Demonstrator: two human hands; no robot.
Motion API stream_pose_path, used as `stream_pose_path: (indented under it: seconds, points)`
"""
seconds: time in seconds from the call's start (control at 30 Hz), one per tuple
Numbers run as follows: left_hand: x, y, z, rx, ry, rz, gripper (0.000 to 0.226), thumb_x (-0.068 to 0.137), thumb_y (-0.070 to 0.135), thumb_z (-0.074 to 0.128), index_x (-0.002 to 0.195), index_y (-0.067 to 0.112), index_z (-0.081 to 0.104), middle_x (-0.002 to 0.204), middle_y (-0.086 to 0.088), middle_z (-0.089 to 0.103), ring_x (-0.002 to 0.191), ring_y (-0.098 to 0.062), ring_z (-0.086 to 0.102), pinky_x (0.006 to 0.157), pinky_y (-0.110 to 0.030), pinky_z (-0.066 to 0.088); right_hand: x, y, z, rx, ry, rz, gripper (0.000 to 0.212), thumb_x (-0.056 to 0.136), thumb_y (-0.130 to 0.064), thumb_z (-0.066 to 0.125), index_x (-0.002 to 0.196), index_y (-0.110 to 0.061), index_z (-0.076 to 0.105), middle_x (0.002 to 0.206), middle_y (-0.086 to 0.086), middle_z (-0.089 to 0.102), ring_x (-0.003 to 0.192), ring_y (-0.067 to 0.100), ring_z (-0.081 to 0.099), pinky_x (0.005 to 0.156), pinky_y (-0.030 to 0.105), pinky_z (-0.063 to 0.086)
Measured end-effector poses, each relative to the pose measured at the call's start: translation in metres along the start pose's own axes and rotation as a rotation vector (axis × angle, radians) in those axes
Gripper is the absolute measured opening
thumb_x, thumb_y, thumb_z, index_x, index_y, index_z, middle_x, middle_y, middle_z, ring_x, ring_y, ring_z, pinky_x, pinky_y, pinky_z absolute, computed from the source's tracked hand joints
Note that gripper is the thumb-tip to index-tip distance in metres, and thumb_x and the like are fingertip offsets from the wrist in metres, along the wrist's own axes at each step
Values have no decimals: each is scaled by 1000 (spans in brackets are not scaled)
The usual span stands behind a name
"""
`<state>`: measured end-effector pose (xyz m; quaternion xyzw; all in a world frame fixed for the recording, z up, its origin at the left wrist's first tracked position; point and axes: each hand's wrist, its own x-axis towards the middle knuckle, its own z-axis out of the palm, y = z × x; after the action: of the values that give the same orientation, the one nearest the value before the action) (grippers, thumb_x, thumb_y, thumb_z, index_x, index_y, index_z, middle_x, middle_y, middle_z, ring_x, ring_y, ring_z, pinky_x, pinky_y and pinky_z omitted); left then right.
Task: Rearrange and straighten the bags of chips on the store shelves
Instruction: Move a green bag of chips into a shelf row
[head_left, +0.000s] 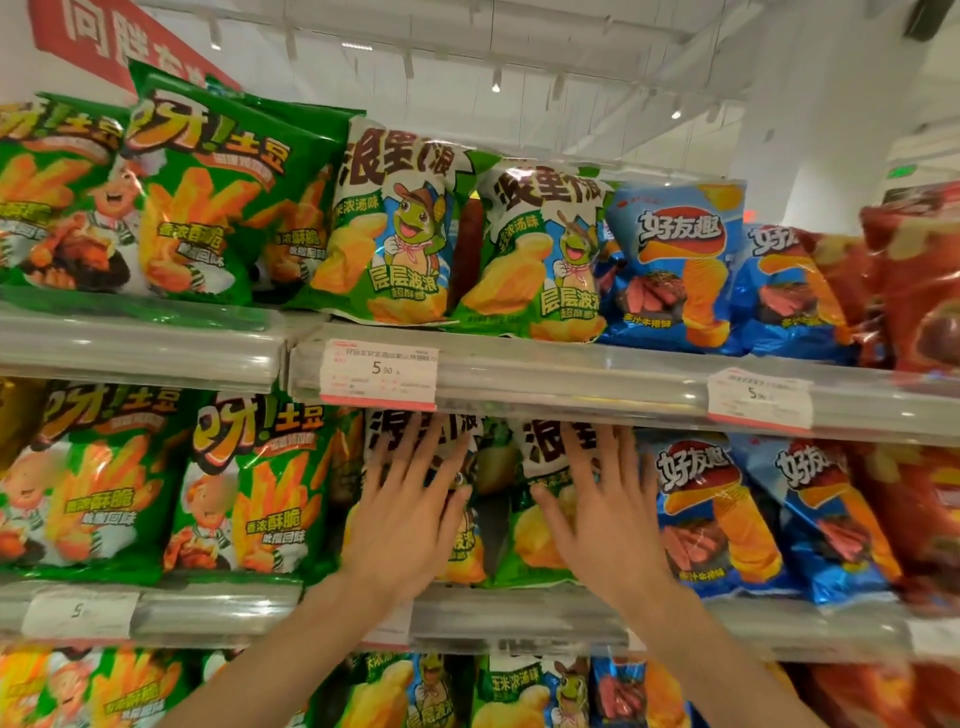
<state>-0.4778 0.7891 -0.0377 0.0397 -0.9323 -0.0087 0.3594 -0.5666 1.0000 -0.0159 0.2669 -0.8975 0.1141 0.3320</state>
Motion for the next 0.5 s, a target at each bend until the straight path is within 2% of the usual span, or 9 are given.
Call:
stream_pose_path:
  seconds: [0.1, 0.2, 0.3, 0.4, 0.5]
  points:
    - [3, -2, 9, 63, -56, -38, 60, 104, 53, 11, 159, 30, 17, 167, -5, 15, 155, -25, 8, 123, -54, 11, -3, -7, 22, 1, -94, 43, 81, 92, -75, 14, 158, -29, 3, 165, 13, -6, 151, 32, -13, 118, 63, 10]
    - [4, -3, 13, 95, -91, -48, 64, 103, 59, 9, 160, 29, 12, 167, -6, 12, 154, -28, 9, 123, -55, 10, -3, -13, 30, 61, -102, 91, 88, 88, -81, 15, 158, -30, 1, 166, 10, -7, 151, 30, -10, 118, 61, 16]
    - [6, -2, 13, 132, -108, -62, 66, 102, 60, 7, 160, 28, 7, 167, -10, 8, 154, -32, 8, 122, -58, 9, -2, -15, 31, 47, -114, 88, 88, 88, -80, 17, 157, -31, -7, 165, 9, -13, 151, 30, -13, 119, 60, 15]
    - [6, -1, 12, 157, -114, -68, 66, 102, 60, 6, 160, 29, 1, 167, -12, 3, 154, -33, 4, 121, -59, 8, 0, -18, 26, 54, -134, 78, 85, 91, -68, 28, 157, -28, -7, 164, 11, -17, 150, 30, -16, 119, 60, 14]
    - [4, -1, 12, 146, -101, -67, 65, 103, 58, 13, 161, 28, 9, 167, -13, 10, 154, -34, 11, 120, -60, 12, -2, -21, 22, 74, -124, 78, 85, 91, -57, 36, 158, -24, -4, 164, 14, -15, 151, 31, -14, 120, 56, 17]
